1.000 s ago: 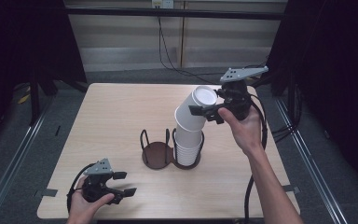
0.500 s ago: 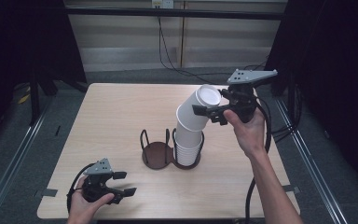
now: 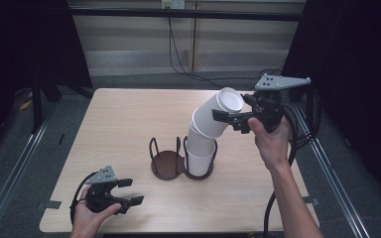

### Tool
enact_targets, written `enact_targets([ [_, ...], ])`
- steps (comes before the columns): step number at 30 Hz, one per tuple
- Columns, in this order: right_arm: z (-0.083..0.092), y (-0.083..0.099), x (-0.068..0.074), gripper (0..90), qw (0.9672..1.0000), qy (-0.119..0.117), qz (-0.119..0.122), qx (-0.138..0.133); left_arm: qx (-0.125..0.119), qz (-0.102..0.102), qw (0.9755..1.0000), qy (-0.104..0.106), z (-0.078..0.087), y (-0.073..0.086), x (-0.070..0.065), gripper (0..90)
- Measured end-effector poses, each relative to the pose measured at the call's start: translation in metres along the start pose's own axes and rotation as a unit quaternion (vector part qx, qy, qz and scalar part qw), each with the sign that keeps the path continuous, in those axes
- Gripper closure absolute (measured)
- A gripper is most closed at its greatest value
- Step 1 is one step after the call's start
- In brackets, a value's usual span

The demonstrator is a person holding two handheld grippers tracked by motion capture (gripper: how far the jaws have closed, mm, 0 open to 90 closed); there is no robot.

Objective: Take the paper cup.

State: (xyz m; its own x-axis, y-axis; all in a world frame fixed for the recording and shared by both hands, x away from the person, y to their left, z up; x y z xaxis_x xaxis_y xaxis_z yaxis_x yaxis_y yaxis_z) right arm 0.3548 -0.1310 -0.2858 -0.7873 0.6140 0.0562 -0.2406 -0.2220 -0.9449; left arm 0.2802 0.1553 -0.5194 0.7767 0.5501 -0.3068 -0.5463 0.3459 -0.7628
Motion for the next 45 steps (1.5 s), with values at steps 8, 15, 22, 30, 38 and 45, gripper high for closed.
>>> enact_targets([
  [8,0.012,0.005,0.008,23.2,1.0000,-0.004,0.000,-0.004,-0.017,0.009,0.9998,0.002,0.002,-0.005,0.002,17.1],
  [15,0.019,0.014,0.017,23.2,1.0000,-0.006,0.006,0.001,-0.033,-0.004,0.9994,0.002,0.005,-0.012,-0.003,18.2],
  [22,0.030,0.022,0.028,23.2,0.9999,-0.011,0.009,0.002,-0.036,-0.021,0.9990,0.016,0.002,-0.017,-0.011,16.9],
  [30,0.030,0.031,0.043,23.3,0.9995,-0.026,0.015,0.008,-0.039,-0.054,0.9971,0.037,-0.004,-0.031,-0.027,18.7],
  [38,0.023,0.044,0.062,23.3,0.9986,-0.045,0.021,0.018,-0.054,-0.072,0.9940,0.062,-0.005,-0.048,-0.044,17.4],
  [45,0.012,0.058,0.069,23.3,0.9976,-0.062,0.013,0.028,-0.082,-0.081,0.9905,0.074,0.000,-0.071,-0.055,17.0],
])
Point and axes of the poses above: each handheld gripper's, and its own axes: z roughly backward along the jaws, y roughly out of its underside, x roughly to its left, the point moved 9 cm from there along -z, roughly forward along the jaws, and after that the axes turned 4 degrees about z, right-handed, at the moved point
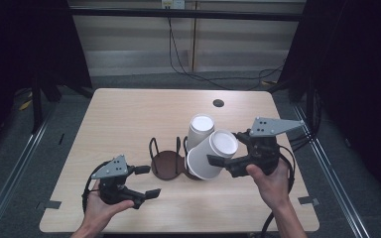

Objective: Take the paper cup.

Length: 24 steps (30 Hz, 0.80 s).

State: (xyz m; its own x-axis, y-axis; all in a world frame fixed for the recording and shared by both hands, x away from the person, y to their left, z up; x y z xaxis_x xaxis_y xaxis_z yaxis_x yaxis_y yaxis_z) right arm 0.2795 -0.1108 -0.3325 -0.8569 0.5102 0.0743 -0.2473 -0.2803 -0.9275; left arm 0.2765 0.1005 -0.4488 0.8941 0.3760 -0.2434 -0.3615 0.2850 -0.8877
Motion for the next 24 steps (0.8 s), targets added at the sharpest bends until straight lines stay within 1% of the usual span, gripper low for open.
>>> enact_targets([
  [1,-0.004,0.003,0.001,23.4,1.0000,-0.004,-0.001,0.003,-0.008,-0.002,1.0000,0.002,0.001,-0.006,-0.002,17.0],
  [2,-0.004,0.003,0.001,23.4,1.0000,-0.004,-0.001,0.003,-0.008,-0.002,1.0000,0.002,0.001,-0.006,-0.002,17.0],
  [3,-0.007,0.006,0.003,23.4,1.0000,-0.009,-0.002,0.004,-0.011,-0.004,0.9999,0.006,-0.001,-0.010,-0.004,17.0],
  [4,-0.007,0.006,0.003,23.4,1.0000,-0.009,-0.002,0.004,-0.011,-0.004,0.9999,0.006,-0.001,-0.010,-0.004,17.0],
  [5,-0.009,0.007,0.004,23.4,0.9999,-0.011,-0.003,0.004,-0.008,-0.009,0.9999,0.005,-0.002,-0.011,-0.004,17.0],
  [7,-0.015,0.012,0.005,23.4,0.9998,-0.015,-0.004,0.011,-0.006,-0.010,0.9999,0.011,-0.006,-0.012,-0.006,16.4],
  [8,-0.016,0.012,0.006,23.4,0.9998,-0.016,-0.004,0.013,-0.004,-0.014,0.9998,0.014,-0.007,-0.012,-0.008,16.3],
  [10,-0.017,0.013,0.006,23.4,0.9997,-0.019,-0.004,0.013,-0.003,-0.015,0.9998,0.015,-0.008,-0.012,-0.009,16.3],
  [11,-0.019,0.014,0.006,23.4,0.9996,-0.024,-0.005,0.014,-0.004,-0.013,0.9997,0.019,-0.009,-0.013,-0.010,15.9],
  [13,-0.021,0.015,0.006,23.4,0.9995,-0.026,-0.006,0.014,-0.008,-0.017,0.9994,0.029,-0.009,-0.014,-0.012,15.9],
  [14,-0.026,0.017,0.007,23.4,0.9993,-0.031,-0.007,0.020,-0.012,-0.022,0.9992,0.031,-0.011,-0.016,-0.013,15.9],
  [16,-0.029,0.019,0.008,23.4,0.9991,-0.034,-0.007,0.024,-0.015,-0.022,0.9991,0.034,-0.012,-0.017,-0.014,16.0],
  [17,-0.035,0.022,0.010,23.4,0.9988,-0.040,-0.009,0.027,-0.018,-0.022,0.9991,0.031,-0.013,-0.018,-0.014,16.2],
  [18,-0.037,0.023,0.010,23.4,0.9987,-0.042,-0.010,0.028,-0.022,-0.019,0.9991,0.032,-0.014,-0.022,-0.014,16.2],
  [23,-0.044,0.027,0.008,23.4,0.9983,-0.049,-0.015,0.028,-0.020,-0.020,0.9989,0.036,-0.016,-0.027,-0.016,16.2],
  [24,-0.045,0.028,0.008,23.4,0.9981,-0.051,-0.018,0.029,-0.017,-0.025,0.9988,0.037,-0.016,-0.028,-0.016,16.2],
])
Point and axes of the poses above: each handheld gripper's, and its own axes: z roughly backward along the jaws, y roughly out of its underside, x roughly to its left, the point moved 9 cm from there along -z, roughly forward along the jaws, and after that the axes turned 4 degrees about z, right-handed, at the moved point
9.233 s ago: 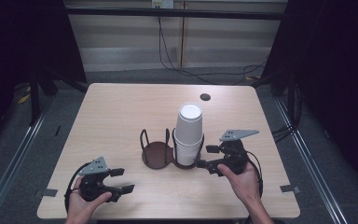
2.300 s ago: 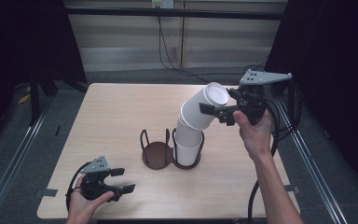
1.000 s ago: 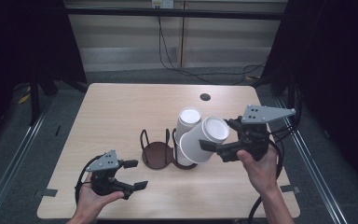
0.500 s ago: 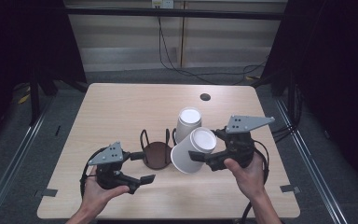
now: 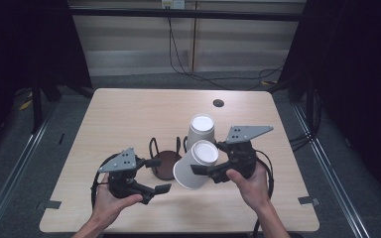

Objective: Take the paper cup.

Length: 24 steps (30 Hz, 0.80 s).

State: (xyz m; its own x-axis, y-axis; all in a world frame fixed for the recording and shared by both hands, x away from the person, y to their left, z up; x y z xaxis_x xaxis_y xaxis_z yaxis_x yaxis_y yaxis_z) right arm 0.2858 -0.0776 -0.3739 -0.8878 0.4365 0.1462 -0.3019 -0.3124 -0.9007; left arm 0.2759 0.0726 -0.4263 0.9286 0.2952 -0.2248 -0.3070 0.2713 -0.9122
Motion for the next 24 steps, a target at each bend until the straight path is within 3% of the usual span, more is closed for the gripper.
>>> enact_targets([
  [4,-0.006,0.004,0.000,23.4,1.0000,-0.007,0.000,0.005,-0.008,-0.001,0.9999,0.009,0.000,0.000,-0.004,16.0],
  [7,-0.014,0.008,0.002,23.4,0.9998,-0.013,-0.001,0.013,0.004,-0.005,1.0000,0.005,-0.002,0.006,-0.004,16.3],
  [9,-0.019,0.010,0.003,23.4,0.9997,-0.015,0.001,0.019,-0.003,-0.004,1.0000,0.003,-0.002,0.008,-0.003,16.3],
  [14,-0.026,0.011,0.007,23.4,0.9994,-0.026,0.003,0.022,-0.001,-0.004,0.9998,0.017,-0.006,0.013,-0.004,15.9],
  [24,-0.043,0.018,0.015,23.5,0.9983,-0.047,0.001,0.035,0.009,-0.010,0.9996,0.025,-0.014,0.020,-0.005,15.9],
])
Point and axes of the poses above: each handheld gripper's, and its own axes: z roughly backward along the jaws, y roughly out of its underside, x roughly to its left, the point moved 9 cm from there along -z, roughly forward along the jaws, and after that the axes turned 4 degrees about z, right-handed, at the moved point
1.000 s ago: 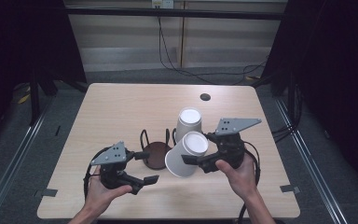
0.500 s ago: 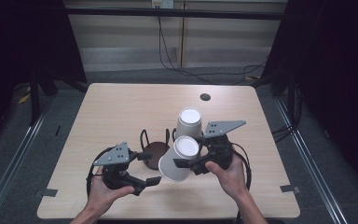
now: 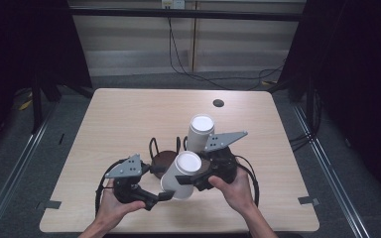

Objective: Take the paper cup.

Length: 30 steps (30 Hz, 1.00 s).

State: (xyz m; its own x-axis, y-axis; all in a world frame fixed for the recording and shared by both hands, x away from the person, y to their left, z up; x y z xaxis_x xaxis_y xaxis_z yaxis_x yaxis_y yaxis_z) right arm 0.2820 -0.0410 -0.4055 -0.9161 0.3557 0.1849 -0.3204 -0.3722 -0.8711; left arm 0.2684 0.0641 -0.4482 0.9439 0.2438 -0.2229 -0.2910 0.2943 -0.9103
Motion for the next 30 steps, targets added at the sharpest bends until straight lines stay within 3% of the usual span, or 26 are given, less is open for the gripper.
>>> enact_targets([
  [22,-0.023,0.003,0.012,23.9,0.9997,-0.022,0.001,0.014,0.026,0.008,0.9995,0.014,-0.018,0.011,-0.003,11.1],
  [30,-0.023,-0.002,0.015,24.0,0.9998,-0.021,0.003,0.000,0.026,0.009,0.9995,0.017,-0.026,0.013,-0.004,9.2],
])
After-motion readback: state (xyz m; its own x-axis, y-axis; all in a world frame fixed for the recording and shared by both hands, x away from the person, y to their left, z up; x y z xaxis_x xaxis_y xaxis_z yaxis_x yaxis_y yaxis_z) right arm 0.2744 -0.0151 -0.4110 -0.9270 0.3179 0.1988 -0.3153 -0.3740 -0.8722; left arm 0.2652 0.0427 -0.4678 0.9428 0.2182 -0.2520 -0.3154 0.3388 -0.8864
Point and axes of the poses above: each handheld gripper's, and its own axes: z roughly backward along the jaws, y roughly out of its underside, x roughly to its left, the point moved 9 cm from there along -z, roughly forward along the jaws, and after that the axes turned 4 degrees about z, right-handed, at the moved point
